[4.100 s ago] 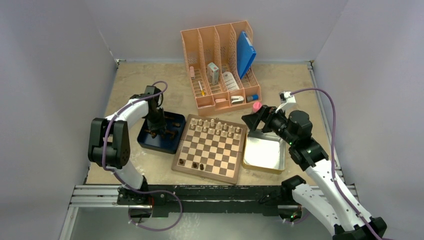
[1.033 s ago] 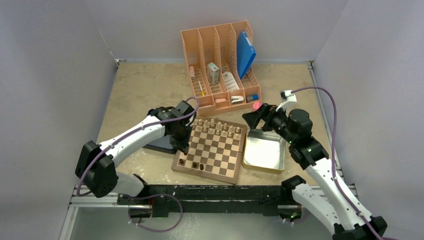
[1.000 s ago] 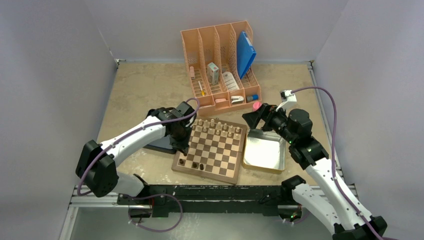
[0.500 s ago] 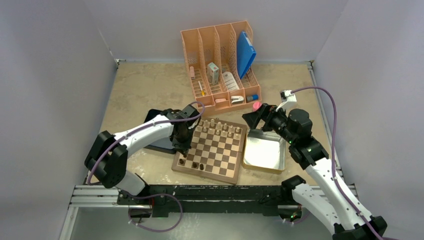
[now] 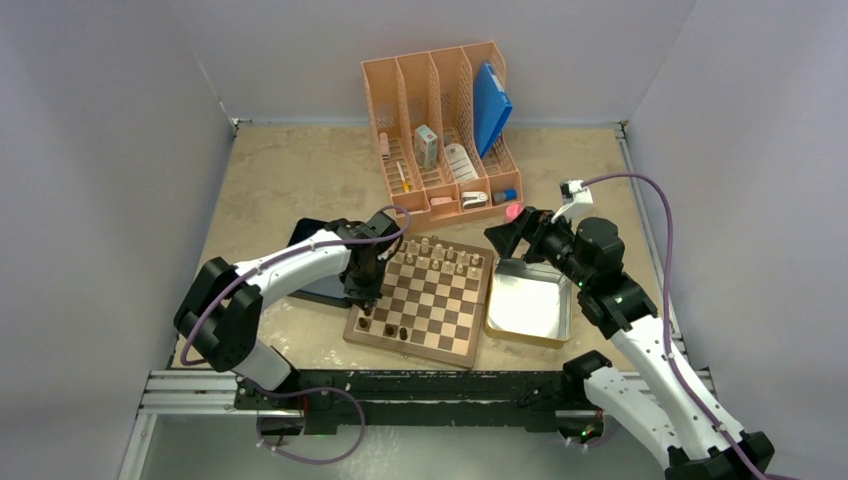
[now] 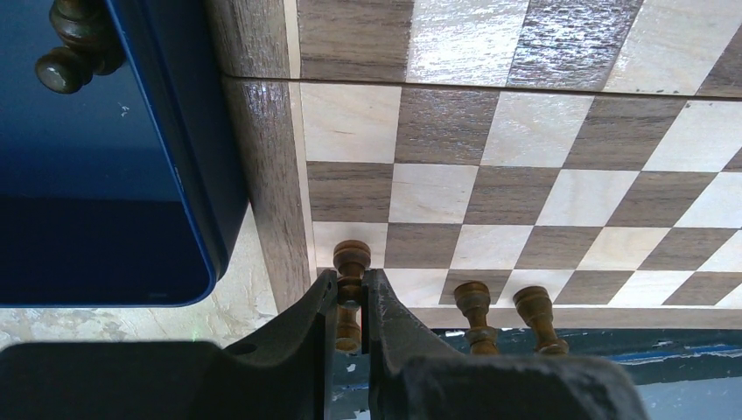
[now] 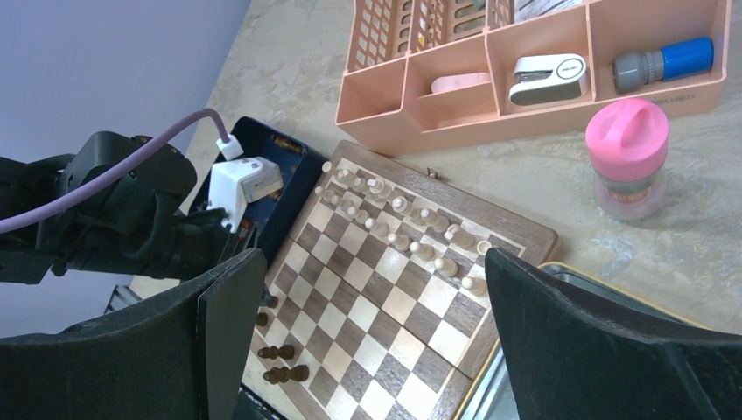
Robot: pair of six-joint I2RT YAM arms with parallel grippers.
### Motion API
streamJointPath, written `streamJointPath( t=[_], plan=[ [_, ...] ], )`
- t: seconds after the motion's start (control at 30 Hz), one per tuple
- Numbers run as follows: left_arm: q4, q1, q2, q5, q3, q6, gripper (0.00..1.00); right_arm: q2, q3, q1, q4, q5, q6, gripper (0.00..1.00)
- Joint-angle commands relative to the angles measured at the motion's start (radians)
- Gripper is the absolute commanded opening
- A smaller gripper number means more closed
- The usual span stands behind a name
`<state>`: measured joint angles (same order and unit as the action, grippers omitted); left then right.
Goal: Set up the chess pieces on the board
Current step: Place the chess piece on the chessboard.
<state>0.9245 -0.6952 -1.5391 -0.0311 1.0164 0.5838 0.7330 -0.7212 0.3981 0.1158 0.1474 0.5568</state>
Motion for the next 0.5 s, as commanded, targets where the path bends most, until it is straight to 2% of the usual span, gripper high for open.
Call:
streamJointPath(
  t=[0.0, 0.47],
  plan=[
    [-0.025, -0.003, -0.007, -0.025, -0.002, 0.011, 0.12, 0.005, -0.059, -0.002, -0.031, -0.010, -0.011, 0.97],
    [-0.030, -0.004, 0.038, 0.012, 0.026, -0.011, 0.29, -0.003, -0.032, -0.002, -0.046, -0.008, -0.001, 0.97]
  ],
)
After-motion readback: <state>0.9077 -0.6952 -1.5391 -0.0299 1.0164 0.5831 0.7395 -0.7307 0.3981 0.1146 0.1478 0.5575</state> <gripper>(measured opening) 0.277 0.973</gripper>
